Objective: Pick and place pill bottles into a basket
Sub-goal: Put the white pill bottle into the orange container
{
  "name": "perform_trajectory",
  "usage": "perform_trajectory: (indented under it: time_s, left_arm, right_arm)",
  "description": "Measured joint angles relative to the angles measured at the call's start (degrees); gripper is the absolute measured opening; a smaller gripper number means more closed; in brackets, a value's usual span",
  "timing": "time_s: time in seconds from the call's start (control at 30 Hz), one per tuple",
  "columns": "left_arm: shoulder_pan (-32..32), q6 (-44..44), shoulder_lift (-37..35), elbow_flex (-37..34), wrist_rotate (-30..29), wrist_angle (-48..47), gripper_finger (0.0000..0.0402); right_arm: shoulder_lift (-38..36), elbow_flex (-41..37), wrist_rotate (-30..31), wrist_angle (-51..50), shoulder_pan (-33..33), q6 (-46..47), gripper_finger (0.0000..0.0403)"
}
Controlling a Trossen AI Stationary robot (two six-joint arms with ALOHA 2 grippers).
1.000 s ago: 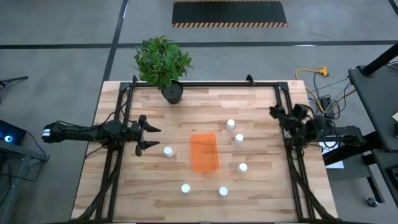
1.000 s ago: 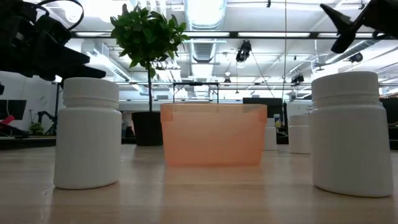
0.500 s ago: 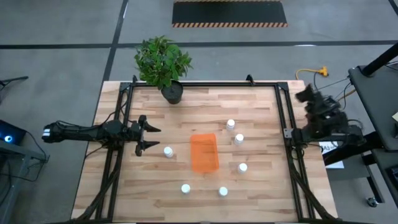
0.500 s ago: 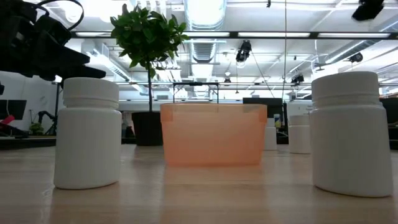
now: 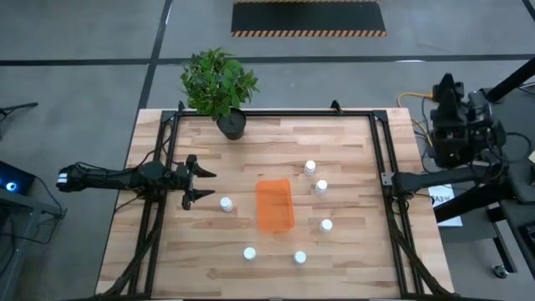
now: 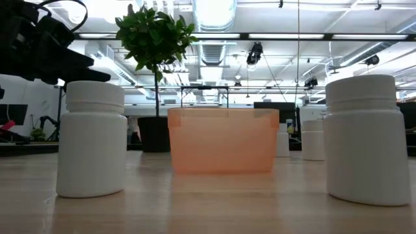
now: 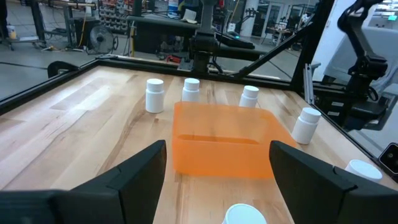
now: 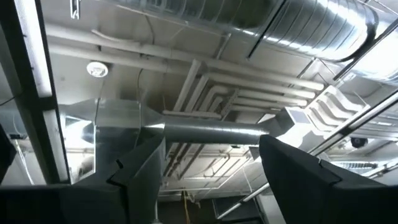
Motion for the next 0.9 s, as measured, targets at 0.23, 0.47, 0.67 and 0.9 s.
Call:
perform_trajectory:
  time_s: [0.23, 0.47, 0.67, 0.9]
  left_arm:
    - [0.0, 0.0, 0.0, 0.0, 0.0, 0.0, 0.0267]
    - [0.0, 0.0, 0.0, 0.0, 0.0, 0.0, 0.0267]
    - [0.0, 0.0, 0.0, 0.0, 0.0, 0.0, 0.0267]
    - [0.0, 0.0, 0.0, 0.0, 0.0, 0.0, 0.0267]
  right_arm:
    - [11.7, 12.4, 0.0, 0.1, 0.0, 0.0, 0.0249]
    - [21.0, 24.3, 0.1, 0.2, 0.0, 4.8, 0.0249]
    - [27.1, 30.6, 0.1, -7.9, 0.0, 9.3, 0.0249]
    - [30.6, 34.0, -0.3, -40.3, 0.0, 16.5, 0.0249]
